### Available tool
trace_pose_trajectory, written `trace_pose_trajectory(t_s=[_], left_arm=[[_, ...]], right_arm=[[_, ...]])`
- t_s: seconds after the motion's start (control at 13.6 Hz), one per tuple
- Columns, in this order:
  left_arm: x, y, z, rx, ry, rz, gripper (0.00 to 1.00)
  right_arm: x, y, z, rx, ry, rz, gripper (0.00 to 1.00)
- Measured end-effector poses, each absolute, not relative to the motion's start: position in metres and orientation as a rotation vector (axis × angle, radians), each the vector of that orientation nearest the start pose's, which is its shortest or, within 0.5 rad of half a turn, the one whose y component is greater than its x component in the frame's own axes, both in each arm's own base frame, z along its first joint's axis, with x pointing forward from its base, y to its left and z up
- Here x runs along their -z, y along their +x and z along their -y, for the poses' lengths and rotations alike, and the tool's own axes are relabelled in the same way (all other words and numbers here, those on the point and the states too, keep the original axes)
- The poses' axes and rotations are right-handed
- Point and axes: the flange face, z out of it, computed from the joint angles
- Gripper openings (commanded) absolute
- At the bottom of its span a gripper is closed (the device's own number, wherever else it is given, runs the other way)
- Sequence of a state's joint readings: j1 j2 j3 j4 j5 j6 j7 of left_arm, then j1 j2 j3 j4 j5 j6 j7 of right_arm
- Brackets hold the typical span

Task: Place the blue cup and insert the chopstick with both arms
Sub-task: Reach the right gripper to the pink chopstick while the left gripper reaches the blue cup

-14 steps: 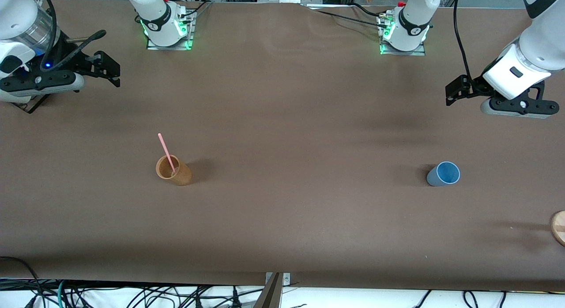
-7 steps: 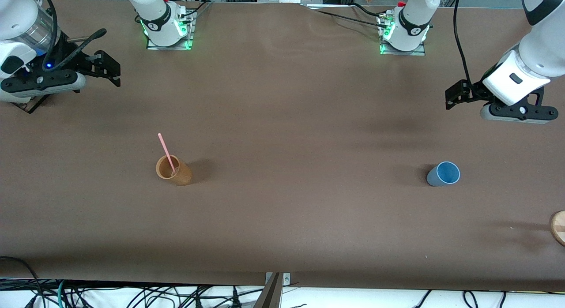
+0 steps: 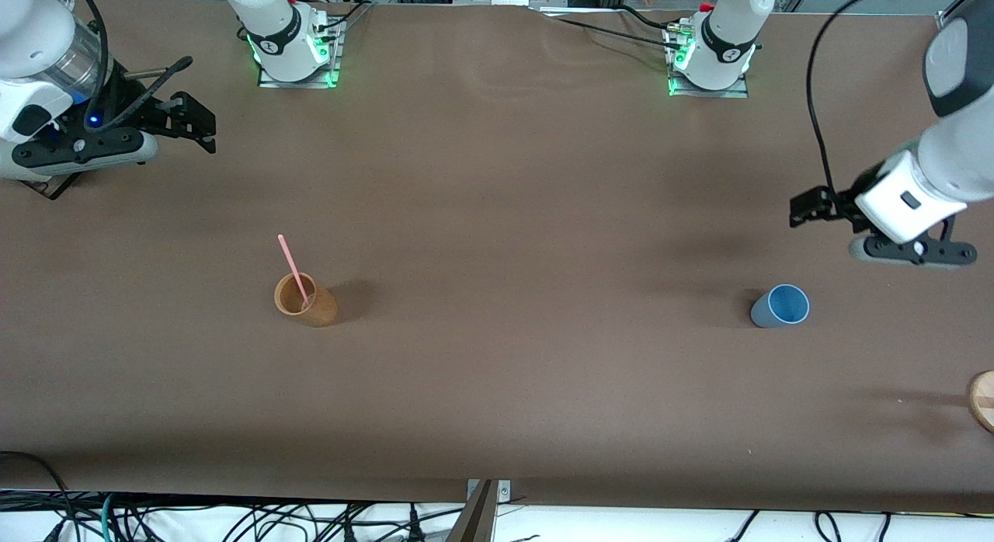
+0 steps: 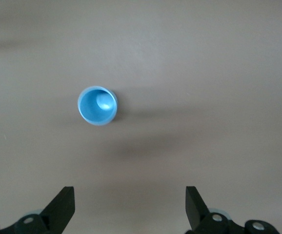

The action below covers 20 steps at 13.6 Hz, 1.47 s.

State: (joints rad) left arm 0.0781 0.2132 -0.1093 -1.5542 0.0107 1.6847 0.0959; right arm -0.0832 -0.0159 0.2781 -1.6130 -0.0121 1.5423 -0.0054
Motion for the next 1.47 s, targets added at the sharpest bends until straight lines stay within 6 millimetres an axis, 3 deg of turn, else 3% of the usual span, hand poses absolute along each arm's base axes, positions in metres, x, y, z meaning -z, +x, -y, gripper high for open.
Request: trace_pose_trajectory(t_s=[0.15, 0.29, 0.51, 0.73, 0.95, 1.03, 1.1, 1.17, 1.47], left_arm=[[-0.495, 0.644, -0.017, -0.010, -3.044, -0.417, 1.00], [-0.467, 0.657, -0.027, -0.026, -2.947, -0.612, 1.00], [-0.410, 0.674, -0.040, -0.074, -2.911, -0.775, 1.00], [-0.332, 0.688, -0.059, -0.035, -2.879, -0.947, 1.00], [-0.269, 0.676, -0.063, -0.076, -2.882, -1.029, 1.00], [-0.259, 0.671, -0.060, -0.094, -2.886, -1.041, 0.66], [-0.253, 0.667, -0.057, -0.108, -2.889, -1.050, 0.23], [-0.249, 0.665, -0.055, -0.119, -2.893, -1.054, 0.02], [-0.239, 0.661, -0.056, -0.143, -2.900, -1.055, 0.00]], right_arm=[[-0.596, 0.537, -0.106, -0.102, -3.146, 0.317, 1.00], [-0.566, 0.542, -0.107, -0.103, -3.144, 0.321, 1.00], [-0.491, 0.555, -0.114, -0.181, -3.122, 0.352, 1.00], [-0.413, 0.575, -0.129, -0.194, -3.081, 0.385, 1.00], [-0.366, 0.588, -0.133, -0.179, -3.055, 0.387, 1.00], [-0.359, 0.591, -0.133, -0.161, -3.050, 0.393, 1.00], [-0.354, 0.595, -0.134, -0.144, -3.046, 0.400, 0.99], [-0.350, 0.597, -0.134, -0.134, -3.042, 0.404, 0.95], [-0.330, 0.601, -0.133, -0.136, -3.045, 0.466, 0.66]])
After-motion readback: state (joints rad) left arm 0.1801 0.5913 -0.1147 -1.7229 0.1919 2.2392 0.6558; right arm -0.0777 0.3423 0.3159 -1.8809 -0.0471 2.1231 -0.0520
